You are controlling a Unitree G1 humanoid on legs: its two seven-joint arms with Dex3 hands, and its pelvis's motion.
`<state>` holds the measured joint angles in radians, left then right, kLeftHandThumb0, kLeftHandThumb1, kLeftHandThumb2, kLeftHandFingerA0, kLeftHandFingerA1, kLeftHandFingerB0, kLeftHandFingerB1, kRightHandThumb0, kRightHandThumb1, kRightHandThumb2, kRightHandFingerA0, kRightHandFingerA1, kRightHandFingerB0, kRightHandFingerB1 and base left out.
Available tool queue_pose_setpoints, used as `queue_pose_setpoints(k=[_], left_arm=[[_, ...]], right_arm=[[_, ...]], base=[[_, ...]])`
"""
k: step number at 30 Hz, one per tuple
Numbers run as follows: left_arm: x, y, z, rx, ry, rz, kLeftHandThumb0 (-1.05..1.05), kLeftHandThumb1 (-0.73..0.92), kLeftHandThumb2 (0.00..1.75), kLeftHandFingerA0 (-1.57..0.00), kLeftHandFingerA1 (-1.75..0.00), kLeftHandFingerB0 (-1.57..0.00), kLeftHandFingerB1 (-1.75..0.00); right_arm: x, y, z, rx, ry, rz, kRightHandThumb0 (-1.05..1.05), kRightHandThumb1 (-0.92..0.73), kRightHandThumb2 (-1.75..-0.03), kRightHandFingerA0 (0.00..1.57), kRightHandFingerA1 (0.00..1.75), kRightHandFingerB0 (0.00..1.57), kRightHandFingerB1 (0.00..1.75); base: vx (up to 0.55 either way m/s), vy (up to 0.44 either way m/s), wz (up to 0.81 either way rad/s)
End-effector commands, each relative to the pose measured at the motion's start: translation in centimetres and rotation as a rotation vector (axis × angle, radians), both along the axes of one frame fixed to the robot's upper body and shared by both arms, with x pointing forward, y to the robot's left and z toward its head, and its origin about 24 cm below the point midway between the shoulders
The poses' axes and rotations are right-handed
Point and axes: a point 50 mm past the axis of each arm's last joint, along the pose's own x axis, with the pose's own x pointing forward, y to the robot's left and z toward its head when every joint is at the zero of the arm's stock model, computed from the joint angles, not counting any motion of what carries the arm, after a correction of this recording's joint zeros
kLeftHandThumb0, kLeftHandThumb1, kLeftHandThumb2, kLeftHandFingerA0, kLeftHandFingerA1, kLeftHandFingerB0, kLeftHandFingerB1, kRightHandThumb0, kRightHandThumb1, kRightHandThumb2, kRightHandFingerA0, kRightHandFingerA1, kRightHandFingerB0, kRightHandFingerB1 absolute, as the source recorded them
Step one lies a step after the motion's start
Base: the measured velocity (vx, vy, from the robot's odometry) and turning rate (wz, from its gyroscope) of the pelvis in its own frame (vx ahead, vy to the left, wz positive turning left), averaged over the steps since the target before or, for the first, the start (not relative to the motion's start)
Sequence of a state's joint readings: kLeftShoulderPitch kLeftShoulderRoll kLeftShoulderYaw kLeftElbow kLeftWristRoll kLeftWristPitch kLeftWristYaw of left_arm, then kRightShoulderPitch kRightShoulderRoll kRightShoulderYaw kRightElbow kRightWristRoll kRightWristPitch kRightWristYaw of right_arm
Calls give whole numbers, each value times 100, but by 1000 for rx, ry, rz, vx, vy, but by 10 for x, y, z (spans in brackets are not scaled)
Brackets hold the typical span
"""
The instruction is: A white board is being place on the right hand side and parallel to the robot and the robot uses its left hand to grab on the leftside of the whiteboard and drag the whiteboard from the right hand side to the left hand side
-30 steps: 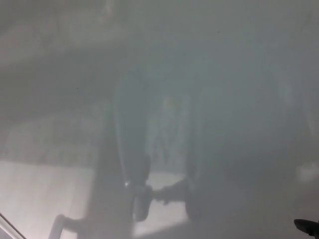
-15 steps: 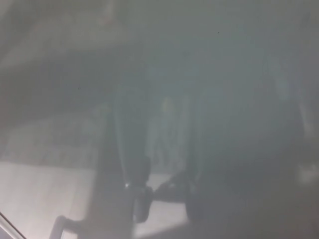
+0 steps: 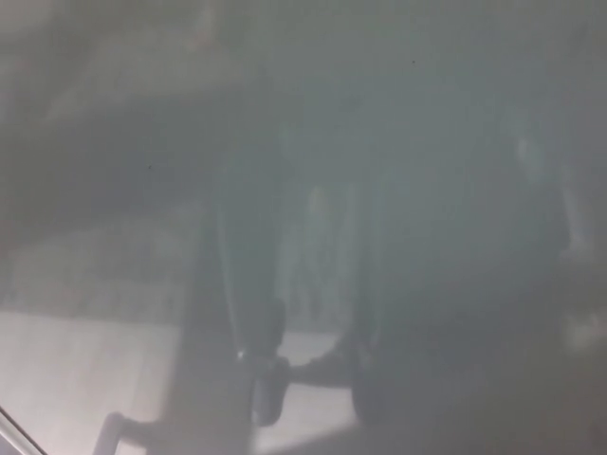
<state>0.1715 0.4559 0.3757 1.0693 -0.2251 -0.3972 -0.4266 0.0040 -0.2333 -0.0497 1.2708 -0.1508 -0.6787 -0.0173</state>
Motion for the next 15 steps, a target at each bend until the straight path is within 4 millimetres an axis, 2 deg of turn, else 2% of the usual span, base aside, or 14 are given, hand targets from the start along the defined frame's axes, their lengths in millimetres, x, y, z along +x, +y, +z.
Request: queue_pose_setpoints(k=[1, 2, 5, 6, 7, 8, 10, 11, 12, 13, 14, 15], left_arm=[[-5, -5, -7, -126, 9, 15, -29, 72, 119, 0, -47, 0, -48], [-6, -5, -8, -131, 11, 16, -52, 92, 74, -14, -33, -8, -24], [-7, -7, -9, -125, 21, 3, -54, 92, 75, -13, -32, -7, -24], [-7, -8, -9, -121, 26, -7, -59, 74, 101, -5, -42, 0, -34], [-7, -8, -9, -120, 30, -11, -54, 92, 74, -11, -31, -7, -25], [-6, -8, -9, -122, 30, -8, -58, 74, 100, -5, -42, 0, -34], [-5, -8, -9, -125, 24, -6, -57, 75, 100, -4, -42, 0, -35], [-4, -8, -9, -123, 25, -6, -58, 74, 100, -5, -43, 0, -35], [-4, -7, -9, -118, 28, -6, -53, 92, 74, -12, -32, -8, -26], [-5, -7, -9, -110, 33, -5, -53, 92, 74, -12, -32, -8, -26], [-5, -7, -9, -111, 30, -1, -53, 92, 74, -12, -32, -8, -25], [-6, -7, -10, -110, 31, 2, -53, 92, 74, -13, -32, -9, -25]], right_arm=[[-4, -5, 0, -8, 17, -19, -46, -62, -104, 57, 65, 27, 51], [-5, -5, 0, -4, 11, -16, -45, -62, -104, 58, 66, 27, 52], [-5, -6, 0, -13, 16, -18, -48, -62, -104, 58, 65, 27, 51], [-5, -5, 0, -13, 14, -18, -48, -62, -104, 58, 65, 26, 51], [-5, -5, 0, -14, 10, -17, -47, -62, -104, 58, 66, 27, 51], [-4, -5, 0, -16, 10, -14, -48, -62, -104, 58, 65, 26, 51], [-3, -5, 1, -11, 8, -12, -49, -62, -104, 56, 65, 25, 51], [-2, -6, 1, -19, 7, -12, -60, -78, -66, 62, 48, 40, 40], [-2, -5, 1, -20, 8, -11, -60, -78, -66, 62, 47, 40, 40], [-2, -5, 1, -20, 10, -9, -60, -78, -66, 62, 47, 40, 40], [-2, -4, 1, 1, -3, -15, -46, -62, -104, 57, 65, 27, 52], [-3, -5, 1, -7, 2, -13, -47, -62, -104, 58, 66, 28, 52]], base=[[0, 0, 0], [0, 0, 0], [0, 0, 0], [0, 0, 0], [0, 0, 0], [0, 0, 0], [0, 0, 0], [0, 0, 0], [0, 0, 0], [0, 0, 0], [0, 0, 0], [0, 0, 0]])
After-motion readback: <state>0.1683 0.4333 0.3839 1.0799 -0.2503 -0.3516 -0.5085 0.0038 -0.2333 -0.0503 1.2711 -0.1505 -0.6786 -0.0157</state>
